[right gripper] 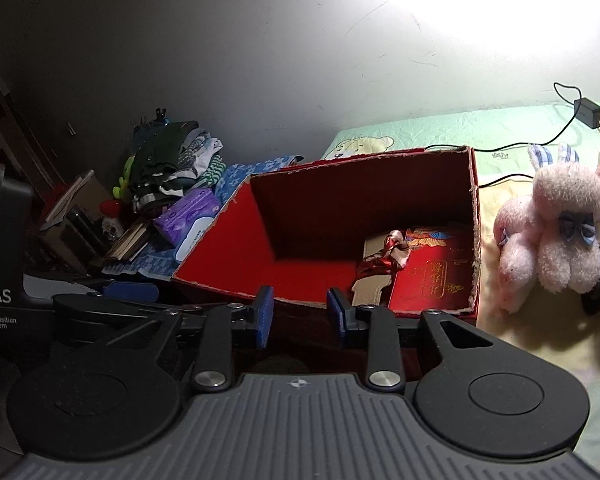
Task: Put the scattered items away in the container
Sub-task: 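Move the open right gripper past the box to the brown pine cone, then close the right gripper on the brown pine cone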
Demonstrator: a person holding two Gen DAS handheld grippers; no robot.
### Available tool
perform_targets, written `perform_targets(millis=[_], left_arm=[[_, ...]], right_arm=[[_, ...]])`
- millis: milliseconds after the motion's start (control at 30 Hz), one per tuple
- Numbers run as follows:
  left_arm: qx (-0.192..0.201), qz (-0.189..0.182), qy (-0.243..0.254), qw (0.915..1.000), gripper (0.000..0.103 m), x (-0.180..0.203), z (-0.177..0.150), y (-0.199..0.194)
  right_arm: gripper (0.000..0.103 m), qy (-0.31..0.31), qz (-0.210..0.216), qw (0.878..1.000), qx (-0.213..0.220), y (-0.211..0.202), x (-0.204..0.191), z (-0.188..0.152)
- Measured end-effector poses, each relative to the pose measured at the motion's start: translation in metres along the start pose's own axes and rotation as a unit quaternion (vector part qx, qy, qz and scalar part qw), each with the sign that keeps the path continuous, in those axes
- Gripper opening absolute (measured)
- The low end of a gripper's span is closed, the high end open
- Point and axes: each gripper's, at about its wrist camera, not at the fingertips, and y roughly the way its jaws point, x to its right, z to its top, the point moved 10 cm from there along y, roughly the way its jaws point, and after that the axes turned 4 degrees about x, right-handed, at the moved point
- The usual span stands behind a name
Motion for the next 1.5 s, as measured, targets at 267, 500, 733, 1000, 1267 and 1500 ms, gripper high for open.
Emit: perform_targets(millis=[267,500,733,1000,1267,1500], left_arm=[[-0.026,-0.015,-0.014,0.9995,0.083,-0.007,-0.028,0.005],[-0.045,-0.087,0.01,0.9951,0.082,0.004,-0.056,-0.006],[-0.085,-0.169,0.044,0.9809,0.079,0.03,-0.092,-0.015],[-0.127,-0.209,0.062,0.9678,0.077,0.055,-0.121,-0.01],[-0.153,-0.218,0.047,0.9627,0.066,0.061,-0.136,0.003],[-0.168,-0.216,0.033,0.9612,0.054,0.059,-0.143,0.019]], right_arm=[[0.033,0.002,0.003,1.0,-0.028,0.008,0.007,-0.02],[0.033,-0.015,0.027,0.996,-0.081,0.012,0.006,-0.045],[0.033,-0.011,0.083,0.983,-0.161,0.018,-0.003,-0.071],[0.033,0.014,0.118,0.965,-0.233,0.024,-0.008,-0.1],[0.034,0.039,0.129,0.956,-0.261,0.023,-0.006,-0.114],[0.045,0.064,0.132,0.948,-0.284,0.03,-0.001,-0.121]])
